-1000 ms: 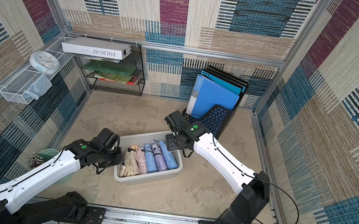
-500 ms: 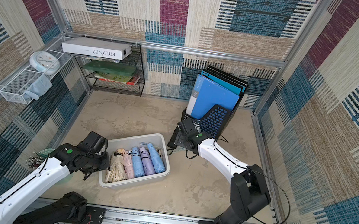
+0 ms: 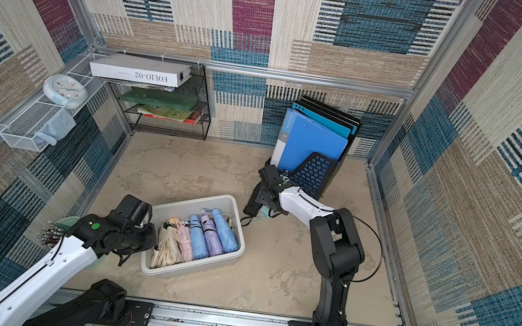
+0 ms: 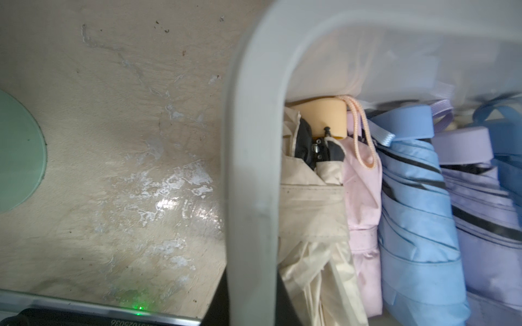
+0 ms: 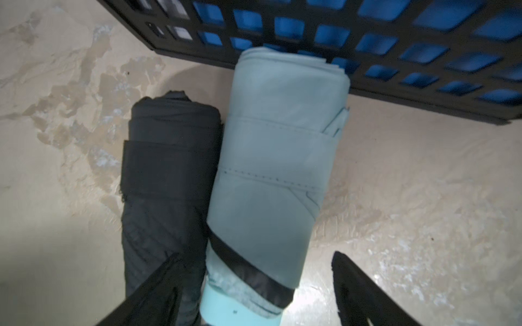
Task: Put the umbrella into the storage box
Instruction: Move the storage box to the center of the board, then pick up the umbrella from the center of the board.
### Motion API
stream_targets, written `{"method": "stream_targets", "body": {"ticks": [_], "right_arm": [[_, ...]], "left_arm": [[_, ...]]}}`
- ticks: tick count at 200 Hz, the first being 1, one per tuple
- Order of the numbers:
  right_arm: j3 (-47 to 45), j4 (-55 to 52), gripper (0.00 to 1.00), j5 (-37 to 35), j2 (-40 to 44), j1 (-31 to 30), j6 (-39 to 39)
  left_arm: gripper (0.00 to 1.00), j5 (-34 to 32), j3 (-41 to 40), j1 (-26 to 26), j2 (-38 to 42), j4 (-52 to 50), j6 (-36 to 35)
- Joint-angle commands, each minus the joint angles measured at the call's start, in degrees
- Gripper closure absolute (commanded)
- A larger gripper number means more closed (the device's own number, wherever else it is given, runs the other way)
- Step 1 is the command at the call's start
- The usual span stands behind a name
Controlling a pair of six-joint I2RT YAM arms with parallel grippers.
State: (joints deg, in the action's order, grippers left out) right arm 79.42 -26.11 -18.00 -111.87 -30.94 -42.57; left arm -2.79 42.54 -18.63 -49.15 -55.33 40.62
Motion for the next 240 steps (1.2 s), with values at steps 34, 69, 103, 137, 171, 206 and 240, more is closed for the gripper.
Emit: {"method": "stream_targets", "body": {"ticks": [34, 69, 103, 137, 171, 206, 240], "right_arm": [[4.0, 0.0, 0.16, -0.6, -4.6, 1.6, 2.5], [6.6, -0.5, 0.18, -0.7, -7.4, 2.2, 2.7], [8.5, -2.1, 0.19, -0.2, -10.1, 2.2, 2.1], [7.5, -2.6, 0.22, 0.2, -11.2, 2.2, 0.8], [7.3, -4.1, 0.36, 0.9, -11.4, 2.3, 0.8], [4.5, -3.3, 0.47, 2.2, -8.7, 2.3, 1.5], [0.5, -2.9, 0.54, 4.1, -3.5, 2.2, 1.2]], "left_arm": [[1.0, -0.4, -0.5, 0.1, 0.7, 3.9, -1.1], [1.0, -0.2, -0.7, 0.1, 0.8, 4.4, -1.1], [1.0, 0.1, -1.1, 0.1, 1.1, 4.6, -0.8], [1.0, 0.5, -1.3, 0.1, 1.4, 5.1, -0.6], [1.0, 1.4, -1.8, 0.1, 1.3, 6.6, 0.2], [1.0, 2.4, -2.0, 0.1, 1.0, 9.4, 1.4], [1.0, 3.9, -2.8, 0.0, 0.0, 13.5, 1.8]]}}
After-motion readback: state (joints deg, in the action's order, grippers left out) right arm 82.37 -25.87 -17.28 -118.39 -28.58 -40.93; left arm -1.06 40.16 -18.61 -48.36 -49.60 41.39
